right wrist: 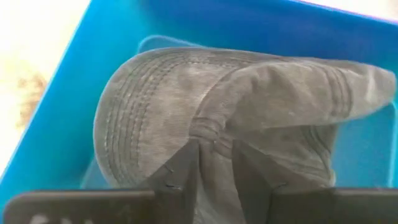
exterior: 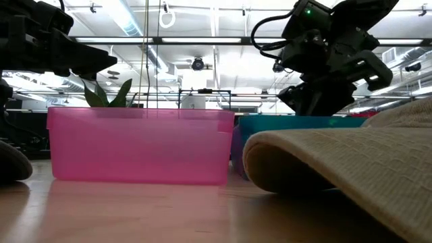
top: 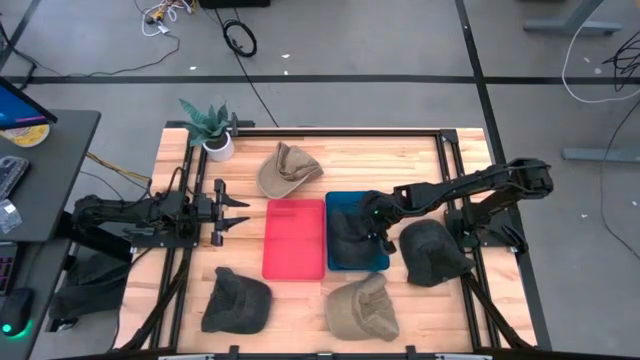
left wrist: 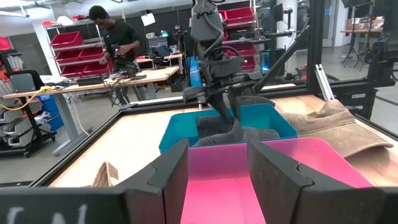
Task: Pick & Place hat
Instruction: Put the top black cap into the blue bin
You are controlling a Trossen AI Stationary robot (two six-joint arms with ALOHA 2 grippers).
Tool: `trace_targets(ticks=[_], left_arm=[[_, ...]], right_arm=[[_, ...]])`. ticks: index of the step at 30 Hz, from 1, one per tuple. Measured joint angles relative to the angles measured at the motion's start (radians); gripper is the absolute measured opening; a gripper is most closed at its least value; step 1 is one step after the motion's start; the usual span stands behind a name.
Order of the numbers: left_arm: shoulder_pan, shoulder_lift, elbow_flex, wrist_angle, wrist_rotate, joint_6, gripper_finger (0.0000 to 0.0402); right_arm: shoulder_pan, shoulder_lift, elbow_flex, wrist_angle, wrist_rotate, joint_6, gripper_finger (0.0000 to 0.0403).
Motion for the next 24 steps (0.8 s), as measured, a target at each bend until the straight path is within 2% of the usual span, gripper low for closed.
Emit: trace_targets(ticks=[14, 24], left_arm=[[0.000, 0.000, 0.000, 0.000, 0.000, 0.000, 0.0165], [0.000, 0.000, 0.000, 0.000, 0.000, 0.000, 0.0165]], right_arm=[[0.000, -0.051, 0.000, -0.001, 0.053, 0.059, 0.0203], [0.000, -0.170, 0.000, -0.010, 0.053, 0.207, 0.0215]])
